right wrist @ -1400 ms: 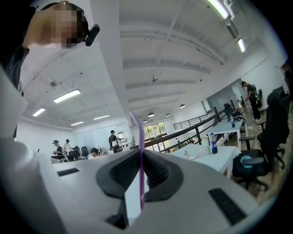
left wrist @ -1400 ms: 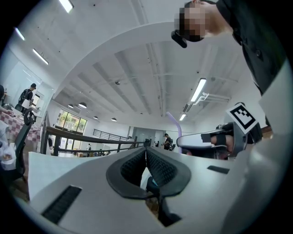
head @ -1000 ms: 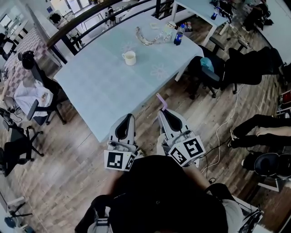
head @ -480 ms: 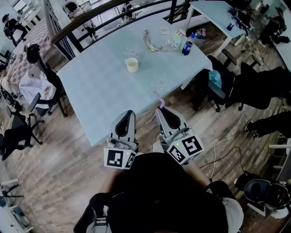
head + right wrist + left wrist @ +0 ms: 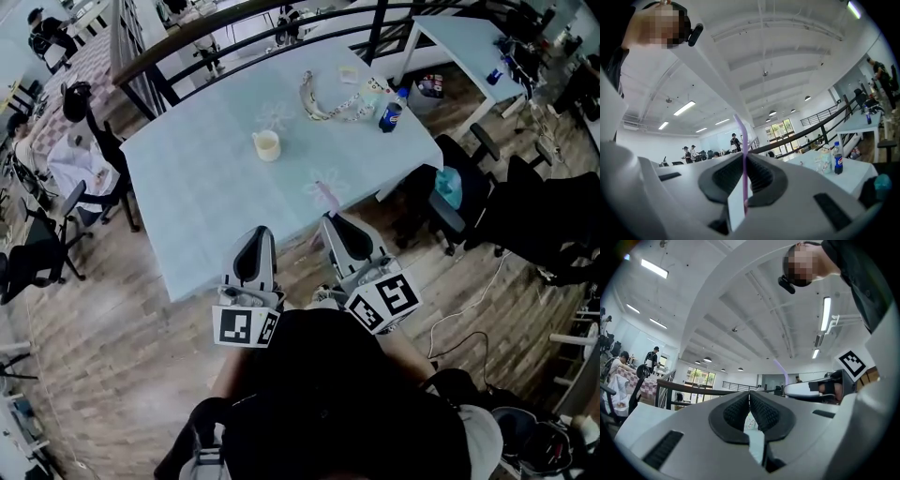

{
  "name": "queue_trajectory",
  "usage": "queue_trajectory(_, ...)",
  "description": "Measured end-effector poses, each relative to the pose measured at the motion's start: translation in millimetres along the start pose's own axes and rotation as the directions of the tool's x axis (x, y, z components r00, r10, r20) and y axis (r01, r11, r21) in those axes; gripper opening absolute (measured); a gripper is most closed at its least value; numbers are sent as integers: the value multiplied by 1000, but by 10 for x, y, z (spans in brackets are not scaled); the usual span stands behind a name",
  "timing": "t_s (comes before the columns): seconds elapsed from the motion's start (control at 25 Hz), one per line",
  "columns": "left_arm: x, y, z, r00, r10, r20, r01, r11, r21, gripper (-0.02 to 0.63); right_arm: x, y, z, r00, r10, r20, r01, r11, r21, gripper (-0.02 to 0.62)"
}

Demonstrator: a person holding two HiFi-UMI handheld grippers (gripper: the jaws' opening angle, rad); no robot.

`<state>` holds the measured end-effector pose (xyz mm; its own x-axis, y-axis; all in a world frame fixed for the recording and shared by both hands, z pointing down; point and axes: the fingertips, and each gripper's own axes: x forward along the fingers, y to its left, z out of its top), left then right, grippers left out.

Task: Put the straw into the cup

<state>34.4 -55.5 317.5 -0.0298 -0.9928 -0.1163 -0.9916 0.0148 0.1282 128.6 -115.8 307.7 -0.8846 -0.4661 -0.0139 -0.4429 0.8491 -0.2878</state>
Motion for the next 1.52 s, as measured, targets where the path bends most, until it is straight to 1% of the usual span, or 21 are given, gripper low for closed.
queue_trajectory(0.2,165,-60,-47,1000,17,-12,-16,1000,14,17,22,-203,11,1000,14,-10,-14,1000,13,32)
queue_trajectory(0.44,308,-23,-94,999,42,-20,-42,999,16,17,42,-421,33,1000,-2,-13,2,1000,29,32)
queue_trajectory(0.72,458,70,-163,999,45,-22,-45,999,9,17,224,-573,-3,999,-9,-34,10,1000,29,32)
queue_trajectory(1.0,754,411,-290,997,79,-24,-80,997,-22,17,655,-642,-51,997,25,-67,-24,1000,14,32)
queue_trajectory(1.12,973,545,-272,996,84,-12,-84,996,-31,17,892,-706,19,996,44,-79,-45,999,-5,32)
queue_trajectory(1.28,1301,691,-243,995,95,7,-95,995,-39,17,1253,-892,112,994,54,-93,-55,998,-10,32)
queue_trajectory(1.52,1608,1048,-288,993,113,-13,-114,993,-42,17,1787,-1012,148,991,75,-110,-78,997,-22,32)
